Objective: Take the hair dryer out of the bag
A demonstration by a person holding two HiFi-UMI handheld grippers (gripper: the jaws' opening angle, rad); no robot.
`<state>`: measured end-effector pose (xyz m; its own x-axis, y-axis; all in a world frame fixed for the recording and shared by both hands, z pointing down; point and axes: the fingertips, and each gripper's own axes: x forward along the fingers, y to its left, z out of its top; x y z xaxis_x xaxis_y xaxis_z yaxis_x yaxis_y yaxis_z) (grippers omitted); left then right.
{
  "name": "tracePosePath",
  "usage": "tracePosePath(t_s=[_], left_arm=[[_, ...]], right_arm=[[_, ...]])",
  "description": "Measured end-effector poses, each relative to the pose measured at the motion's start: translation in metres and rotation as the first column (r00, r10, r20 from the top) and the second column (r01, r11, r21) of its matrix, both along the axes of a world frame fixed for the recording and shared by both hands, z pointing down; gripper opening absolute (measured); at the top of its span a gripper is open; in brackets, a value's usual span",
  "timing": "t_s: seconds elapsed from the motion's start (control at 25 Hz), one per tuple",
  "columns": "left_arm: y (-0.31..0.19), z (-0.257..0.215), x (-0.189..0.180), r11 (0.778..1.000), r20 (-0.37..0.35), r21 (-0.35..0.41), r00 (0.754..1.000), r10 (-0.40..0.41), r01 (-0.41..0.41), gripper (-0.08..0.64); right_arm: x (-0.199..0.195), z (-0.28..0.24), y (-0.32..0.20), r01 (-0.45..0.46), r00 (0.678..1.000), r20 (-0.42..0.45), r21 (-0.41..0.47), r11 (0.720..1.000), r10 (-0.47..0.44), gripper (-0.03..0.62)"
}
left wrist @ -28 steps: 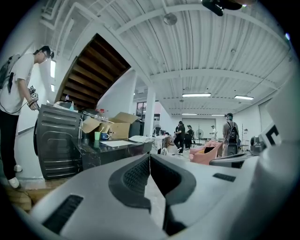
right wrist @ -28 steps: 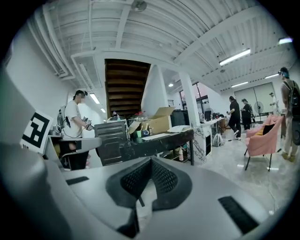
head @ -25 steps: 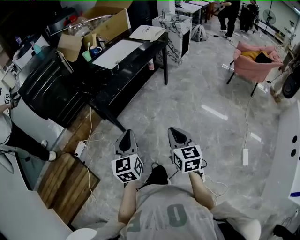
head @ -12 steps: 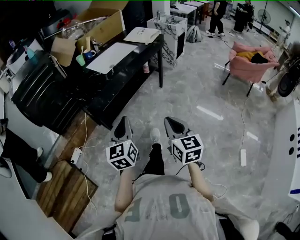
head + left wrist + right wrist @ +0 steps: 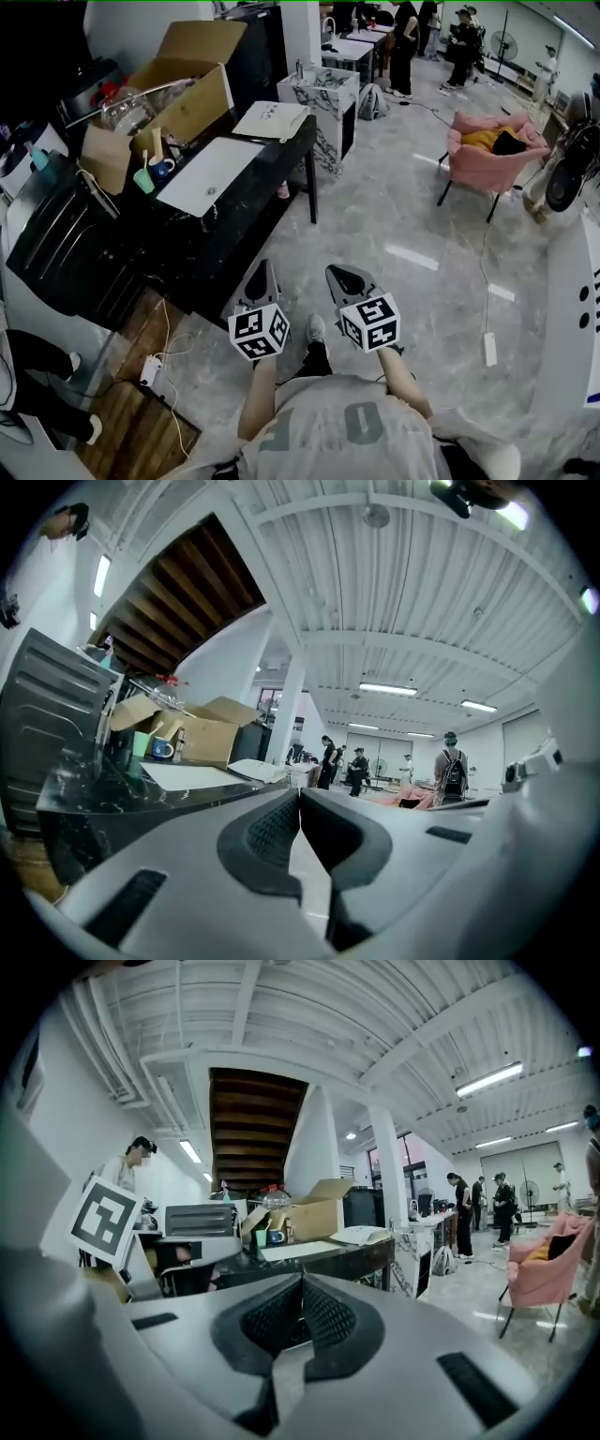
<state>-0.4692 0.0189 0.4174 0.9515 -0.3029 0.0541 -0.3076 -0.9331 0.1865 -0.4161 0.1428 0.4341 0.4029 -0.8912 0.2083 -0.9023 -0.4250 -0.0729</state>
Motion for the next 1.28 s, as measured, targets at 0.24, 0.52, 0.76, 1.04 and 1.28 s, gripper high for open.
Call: tracePosePath(t_s=[0.24, 0.52, 0.76, 1.04, 1.28], left_arm=[[-0.053, -0.025, 0.087, 1.000, -0.007, 0.009, 1.000, 0.023, -0.023, 0.031], [-0.107, -0.022, 0.157, 0.999, -0.004, -0.017, 1.000, 0.028, -0.028, 0.031], [-0.160, 0.009, 0.208, 0.998, 0.021, -0.063, 1.000, -0.002, 0.003, 0.031], [-0.195, 0.017, 0.262, 0.999, 0.043, -0.043, 0.999, 0.020, -0.019, 0.031], [-0.194, 0.011, 0.275, 0.999, 0.044, -0.031, 0.999, 0.030, -0.029, 0.031]], right_arm=[[0.084, -0.053, -0.047, -0.052, 0.995, -0.079, 0.087, 0.995, 0.059, 0.031], [0.158, -0.035, -0.109, -0.049, 0.999, 0.001, 0.029, 0.998, 0.049, 0.031], [0.202, 0.007, -0.176, 0.025, 0.999, 0.049, -0.052, 0.998, -0.023, 0.031], [0.241, 0.015, -0.215, 0.027, 0.997, 0.075, -0.043, 0.999, -0.024, 0.031], [0.265, 0.012, -0.212, -0.030, 0.994, 0.106, 0.007, 1.000, 0.029, 0.031]])
